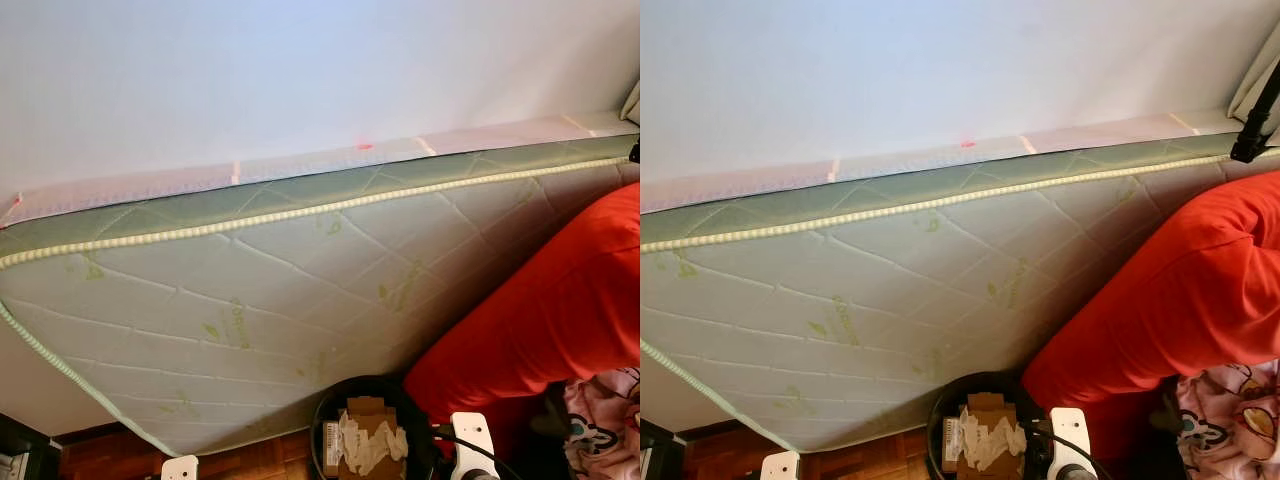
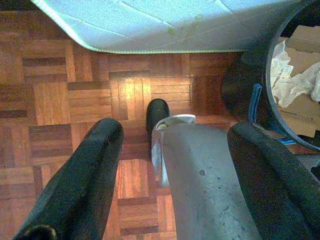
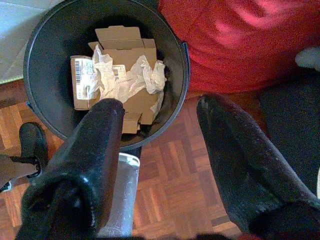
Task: Clean up the room
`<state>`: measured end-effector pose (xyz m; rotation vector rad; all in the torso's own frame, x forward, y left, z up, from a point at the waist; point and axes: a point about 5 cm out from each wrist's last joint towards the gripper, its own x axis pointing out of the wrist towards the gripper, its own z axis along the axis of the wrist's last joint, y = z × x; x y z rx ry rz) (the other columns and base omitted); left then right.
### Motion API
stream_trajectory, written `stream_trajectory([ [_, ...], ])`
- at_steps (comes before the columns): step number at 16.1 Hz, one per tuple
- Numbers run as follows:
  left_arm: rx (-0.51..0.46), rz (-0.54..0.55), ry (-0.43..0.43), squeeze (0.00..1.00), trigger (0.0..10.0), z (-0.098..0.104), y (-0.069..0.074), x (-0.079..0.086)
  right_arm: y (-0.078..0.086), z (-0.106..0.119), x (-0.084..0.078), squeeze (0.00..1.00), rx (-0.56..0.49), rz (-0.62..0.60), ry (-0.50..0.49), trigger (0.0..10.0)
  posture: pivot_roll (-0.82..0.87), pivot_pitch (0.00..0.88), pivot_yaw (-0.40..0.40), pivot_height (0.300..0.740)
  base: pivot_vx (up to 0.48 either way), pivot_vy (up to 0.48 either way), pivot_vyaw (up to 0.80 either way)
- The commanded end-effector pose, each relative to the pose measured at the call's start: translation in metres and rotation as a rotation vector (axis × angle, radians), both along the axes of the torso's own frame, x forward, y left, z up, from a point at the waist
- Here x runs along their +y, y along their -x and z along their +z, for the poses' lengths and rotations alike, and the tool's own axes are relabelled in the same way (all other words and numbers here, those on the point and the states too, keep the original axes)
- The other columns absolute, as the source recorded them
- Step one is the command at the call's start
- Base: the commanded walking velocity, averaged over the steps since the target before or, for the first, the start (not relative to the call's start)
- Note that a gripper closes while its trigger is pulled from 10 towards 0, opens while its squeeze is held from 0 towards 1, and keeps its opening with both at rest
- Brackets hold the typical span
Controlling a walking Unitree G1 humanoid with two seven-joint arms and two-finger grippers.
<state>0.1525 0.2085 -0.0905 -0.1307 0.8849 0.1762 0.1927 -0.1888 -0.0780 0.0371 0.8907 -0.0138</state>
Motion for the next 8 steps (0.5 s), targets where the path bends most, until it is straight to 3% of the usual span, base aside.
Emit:
stream_trajectory([
  [1, 0.040, -0.007, 0.005, 0.00, 10.0, -0.0045, 0.0096, -0.0018, 0.0002, -0.0003, 0.0003, 0.00, 0.007, -0.001, -0.002, 10.0, 0.03, 0.082, -0.059, 0.740, -0.247, 0.000, 0.00],
  [8, 0.039, 0.003, 0.009, 0.00, 10.0, -0.0042, 0.0088, -0.0011, 0.0015, -0.0011, 0.0012, 0.00, 0.011, 0.001, -0.007, 10.0, 0.03, 0.110, -0.059, 0.740, -0.262, 0.000, 0.00],
])
